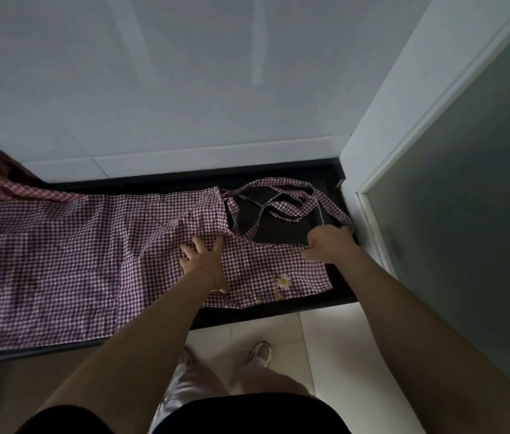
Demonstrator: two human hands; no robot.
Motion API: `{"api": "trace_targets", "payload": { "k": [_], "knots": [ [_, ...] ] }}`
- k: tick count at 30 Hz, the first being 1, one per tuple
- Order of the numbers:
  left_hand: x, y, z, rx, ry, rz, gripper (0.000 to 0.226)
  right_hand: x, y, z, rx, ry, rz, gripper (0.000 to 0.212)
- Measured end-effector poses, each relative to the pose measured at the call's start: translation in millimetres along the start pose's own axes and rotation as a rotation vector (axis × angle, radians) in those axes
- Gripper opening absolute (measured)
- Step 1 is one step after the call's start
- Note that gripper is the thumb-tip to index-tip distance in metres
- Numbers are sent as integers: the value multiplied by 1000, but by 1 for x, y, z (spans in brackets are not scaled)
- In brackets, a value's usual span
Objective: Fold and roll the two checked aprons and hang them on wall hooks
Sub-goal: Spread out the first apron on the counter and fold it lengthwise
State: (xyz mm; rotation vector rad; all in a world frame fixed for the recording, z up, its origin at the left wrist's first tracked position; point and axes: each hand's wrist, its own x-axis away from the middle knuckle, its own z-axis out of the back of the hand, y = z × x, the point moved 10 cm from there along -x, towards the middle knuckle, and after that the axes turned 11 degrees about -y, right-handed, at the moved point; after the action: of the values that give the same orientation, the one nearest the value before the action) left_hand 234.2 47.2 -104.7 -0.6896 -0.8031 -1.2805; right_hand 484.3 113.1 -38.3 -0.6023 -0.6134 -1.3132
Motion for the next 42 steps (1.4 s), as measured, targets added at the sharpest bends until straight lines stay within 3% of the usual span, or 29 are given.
{"api": "trace_targets", "payload": {
  "k": [2,4,6,8,10,14,18,21,23,26,28,30,32,36,39,42],
  "knots": [
    [2,0,1,-39,-7,-9,130,3,20,1,183,22,-152,22],
    [7,0,12,-40,46,-30,110,2,31,-7,209,-30,-221,29],
    [17,2,35,28,229,-56,73,-6,28,-11,75,-50,-178,30],
    [26,-2,56,109,463,-49,52,-10,22,1,-77,84,-117,31],
    [26,-6,58,165,534,-36,62,-8,15,16,-143,271,-88,36],
    [-2,-13,35,174,249,-31,118,-18,-1,31,-178,424,-43,65],
    [-9,-14,48,174,249,-29,123,-48,-16,33,-195,348,-21,104],
    [-10,-19,64,209,322,-22,120,-66,-18,27,-249,234,-49,119],
    [-18,-20,61,216,274,-30,126,-74,-18,21,-255,159,-83,112],
    [-25,-20,53,197,217,-24,134,-78,-15,27,-225,109,-131,59],
    [-25,-19,54,199,206,-21,136,-67,3,57,-307,292,-223,32],
    [-25,-18,54,203,188,-19,138,-48,38,92,-575,595,-319,32],
    [-25,-17,53,205,165,-12,140,-38,65,116,-703,747,-363,39],
    [-25,-15,52,202,133,-9,141,-39,47,134,-346,651,-360,73],
    [-25,-13,51,194,106,-12,139,-38,-29,122,-65,627,-43,71],
    [-26,-13,50,176,92,-2,138,-55,-99,72,4,367,294,58]
  ]
}}
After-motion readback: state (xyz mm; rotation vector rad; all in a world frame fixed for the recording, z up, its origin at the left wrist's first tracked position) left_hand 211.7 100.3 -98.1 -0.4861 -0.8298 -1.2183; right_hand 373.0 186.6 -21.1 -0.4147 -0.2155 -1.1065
